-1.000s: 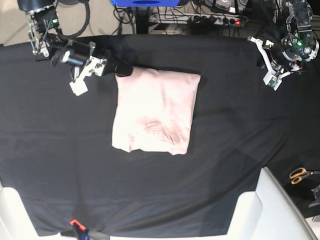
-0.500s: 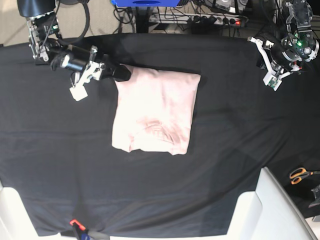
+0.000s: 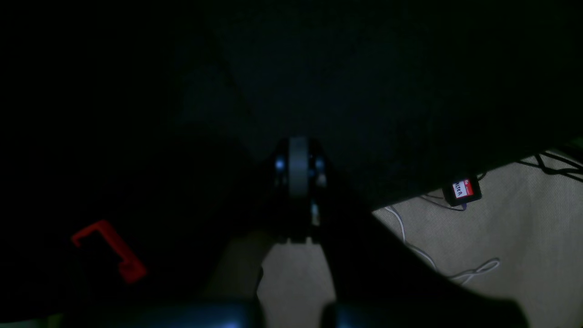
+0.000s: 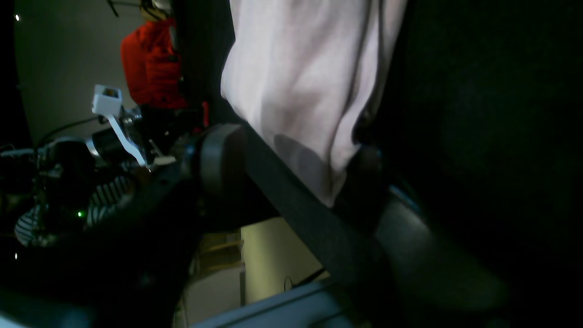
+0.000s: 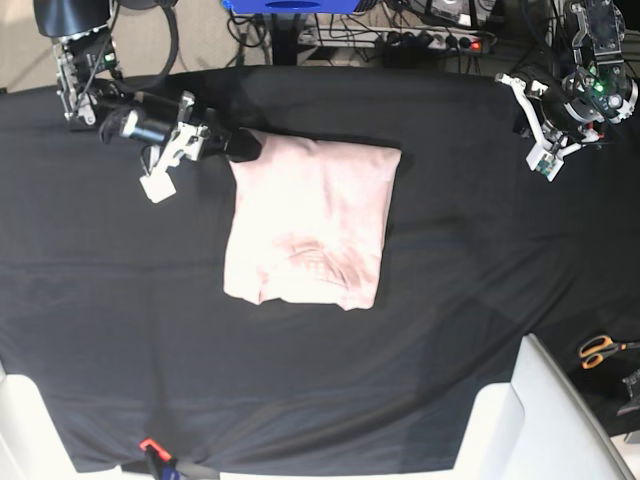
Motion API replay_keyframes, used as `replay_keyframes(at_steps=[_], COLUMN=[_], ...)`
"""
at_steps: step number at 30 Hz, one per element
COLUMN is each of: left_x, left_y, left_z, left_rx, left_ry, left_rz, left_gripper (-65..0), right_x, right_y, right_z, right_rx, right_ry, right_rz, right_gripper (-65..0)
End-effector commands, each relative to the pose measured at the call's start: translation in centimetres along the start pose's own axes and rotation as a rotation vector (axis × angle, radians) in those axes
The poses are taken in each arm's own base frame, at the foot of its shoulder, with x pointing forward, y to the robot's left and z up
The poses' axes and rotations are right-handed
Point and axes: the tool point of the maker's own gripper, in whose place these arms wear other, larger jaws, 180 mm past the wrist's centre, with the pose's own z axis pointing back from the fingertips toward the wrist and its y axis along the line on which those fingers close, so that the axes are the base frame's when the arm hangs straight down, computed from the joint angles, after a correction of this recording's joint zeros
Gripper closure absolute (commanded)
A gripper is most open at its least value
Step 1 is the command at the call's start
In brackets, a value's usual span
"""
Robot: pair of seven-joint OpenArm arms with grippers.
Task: Fold the T-shirt properly
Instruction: 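Open the left gripper and withdraw both grippers from the shirt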
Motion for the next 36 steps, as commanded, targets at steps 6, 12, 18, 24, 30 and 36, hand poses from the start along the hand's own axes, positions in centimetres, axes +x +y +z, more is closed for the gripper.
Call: replay_keyframes(at_steps=[6, 12, 18, 24, 30, 36], left_x=[0.8, 0.8, 0.8, 0.8, 0.9, 0.9], left_y=[0.9, 0.9, 0.9, 0.9, 1.0, 1.0], left_z=[0.5, 0.5, 0.5, 0.5, 0.6, 0.6], left_rx=[0.021, 0.021, 0.021, 0.023, 0.025, 0.025], left_ry=[-0.026, -0.026, -0.027, -0.026, -0.029, -0.029], left_rz=[-0.006, -0.006, -0.007, -0.009, -0.013, -0.013], left_gripper=[0.0, 0.0, 0.0, 0.0, 0.0, 0.0], right_x=[-0.7, -1.5, -2.1, -0.9, -1.8, -3.4], right_y=[-0.4, -0.3, -2.1, -3.4, -4.0, -4.0], right_z=[0.0, -0.5, -0.5, 1.0, 1.9, 1.8], right_rx=[-0.017, -0.011, -0.037, -0.066, -0.079, -0.091], right_ry=[0.030, 0.052, 0.075, 0.019, 0.031, 0.114], right_rz=[-0.013, -0.038, -0.106, -0.144, -0.175, -0.228], right_gripper=[-20.0, -1.2, -0.2, -0.2, -0.2, -8.6])
